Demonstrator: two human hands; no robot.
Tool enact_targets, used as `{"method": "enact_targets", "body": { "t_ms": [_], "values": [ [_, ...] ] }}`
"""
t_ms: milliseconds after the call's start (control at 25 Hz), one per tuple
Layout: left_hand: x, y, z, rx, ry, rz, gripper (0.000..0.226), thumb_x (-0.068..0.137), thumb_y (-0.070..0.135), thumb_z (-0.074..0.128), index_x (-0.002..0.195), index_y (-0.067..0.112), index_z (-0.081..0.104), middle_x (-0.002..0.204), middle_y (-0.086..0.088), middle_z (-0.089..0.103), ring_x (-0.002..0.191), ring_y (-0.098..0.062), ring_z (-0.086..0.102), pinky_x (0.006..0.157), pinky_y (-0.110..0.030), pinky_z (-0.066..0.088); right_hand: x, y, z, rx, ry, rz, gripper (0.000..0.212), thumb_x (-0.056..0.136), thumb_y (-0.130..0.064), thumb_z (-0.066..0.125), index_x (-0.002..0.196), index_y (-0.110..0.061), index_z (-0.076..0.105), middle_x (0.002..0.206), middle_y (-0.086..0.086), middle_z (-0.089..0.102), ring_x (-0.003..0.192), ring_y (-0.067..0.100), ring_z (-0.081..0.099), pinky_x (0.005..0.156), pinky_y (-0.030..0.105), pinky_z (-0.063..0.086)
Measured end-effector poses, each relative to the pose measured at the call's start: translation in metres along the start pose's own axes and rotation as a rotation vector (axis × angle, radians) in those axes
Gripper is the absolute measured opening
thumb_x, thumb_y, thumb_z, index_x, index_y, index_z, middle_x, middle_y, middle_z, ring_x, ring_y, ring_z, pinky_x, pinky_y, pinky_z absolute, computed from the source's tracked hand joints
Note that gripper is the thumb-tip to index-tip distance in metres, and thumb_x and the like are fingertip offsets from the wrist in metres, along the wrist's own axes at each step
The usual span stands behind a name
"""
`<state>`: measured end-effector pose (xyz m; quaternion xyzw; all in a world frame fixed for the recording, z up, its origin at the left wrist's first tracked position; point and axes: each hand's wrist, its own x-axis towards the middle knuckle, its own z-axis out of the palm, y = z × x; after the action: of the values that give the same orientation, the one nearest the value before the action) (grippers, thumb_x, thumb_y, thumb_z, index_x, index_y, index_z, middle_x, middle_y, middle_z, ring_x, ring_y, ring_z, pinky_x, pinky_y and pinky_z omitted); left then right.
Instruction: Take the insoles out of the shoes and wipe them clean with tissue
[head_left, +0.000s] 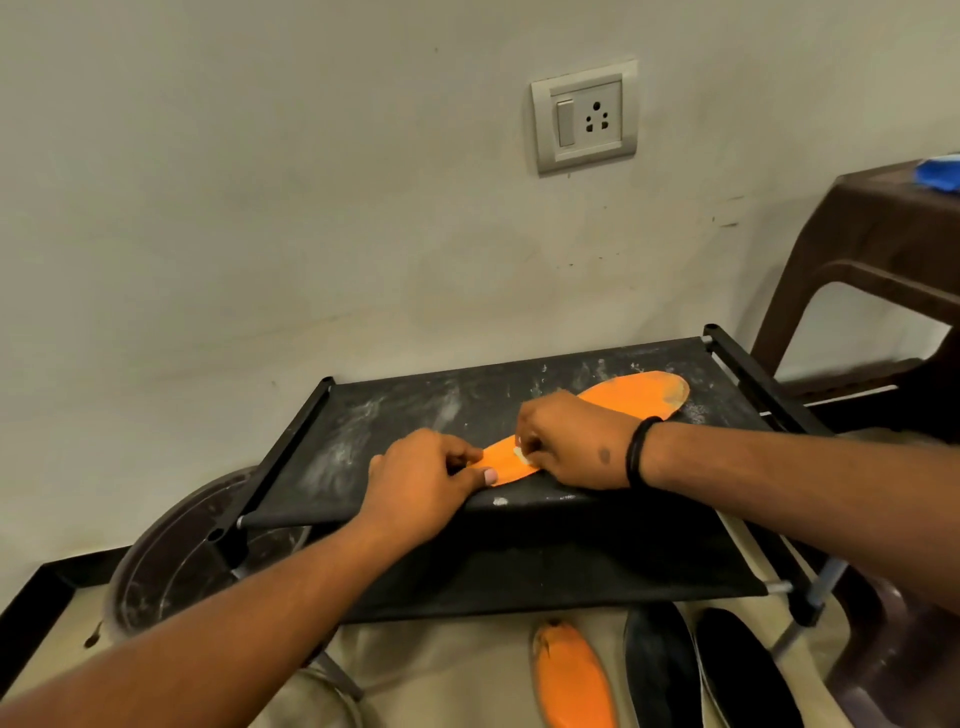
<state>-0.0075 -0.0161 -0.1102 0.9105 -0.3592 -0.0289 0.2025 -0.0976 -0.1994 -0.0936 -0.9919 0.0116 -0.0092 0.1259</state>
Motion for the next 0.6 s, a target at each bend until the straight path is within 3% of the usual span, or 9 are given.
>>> {"method": "enact_targets", "body": {
  "t_ms": [160, 240, 320, 480, 600],
  "values": [
    [-0.003, 0.0, 0.002, -0.044, 0.004, -0.019, 0.027, 0.088, 0.046, 0.072, 0.113, 0.038, 0.075, 0.104, 0.014, 0.075, 0.103, -0.009, 0.066, 0.098, -0.045, 0.05, -0.003, -0.003, -0.005, 0.127, 0.095, 0.066, 0.018, 0.087, -0.003, 0.062, 0.096, -0.01, 0.076, 0.099, 0.004, 0.072, 0.094, 0.017, 0.065, 0.082, 0.024, 0.05],
    [-0.001, 0.001, 0.004, -0.007, -0.009, -0.031, 0.008, 0.089, 0.043, 0.071, 0.093, 0.041, 0.077, 0.084, 0.013, 0.073, 0.094, -0.013, 0.068, 0.093, -0.045, 0.051, -0.002, -0.023, 0.0, 0.207, 0.1, -0.02, 0.016, 0.086, -0.002, 0.063, 0.092, -0.012, 0.074, 0.093, -0.001, 0.071, 0.089, 0.012, 0.063, 0.079, 0.02, 0.048],
    [0.003, -0.001, 0.002, 0.029, -0.012, -0.044, 0.012, 0.088, 0.042, 0.071, 0.077, 0.038, 0.073, 0.069, 0.01, 0.067, 0.083, -0.016, 0.067, 0.088, -0.044, 0.052, 0.001, -0.037, 0.007, 0.213, 0.103, -0.085, 0.015, 0.084, 0.0, 0.063, 0.088, -0.011, 0.072, 0.088, 0.0, 0.071, 0.085, 0.014, 0.064, 0.077, 0.024, 0.051],
    [0.012, -0.001, -0.002, 0.055, -0.092, -0.031, 0.022, 0.084, 0.053, 0.073, 0.102, 0.04, 0.078, 0.098, 0.014, 0.076, 0.1, -0.01, 0.067, 0.099, -0.045, 0.045, 0.011, -0.02, 0.013, 0.115, 0.136, -0.018, 0.024, 0.086, 0.003, 0.058, 0.096, -0.011, 0.075, 0.098, 0.006, 0.074, 0.094, 0.02, 0.068, 0.086, 0.034, 0.054],
    [0.017, 0.003, -0.005, 0.09, -0.126, -0.003, 0.022, 0.086, 0.049, 0.074, 0.104, 0.037, 0.078, 0.114, 0.018, 0.073, 0.111, -0.009, 0.064, 0.105, -0.047, 0.037, 0.015, 0.008, 0.009, 0.005, 0.102, 0.101, 0.025, 0.086, 0.004, 0.059, 0.097, -0.012, 0.076, 0.101, 0.007, 0.074, 0.096, 0.024, 0.068, 0.088, 0.034, 0.054]
  ]
}}
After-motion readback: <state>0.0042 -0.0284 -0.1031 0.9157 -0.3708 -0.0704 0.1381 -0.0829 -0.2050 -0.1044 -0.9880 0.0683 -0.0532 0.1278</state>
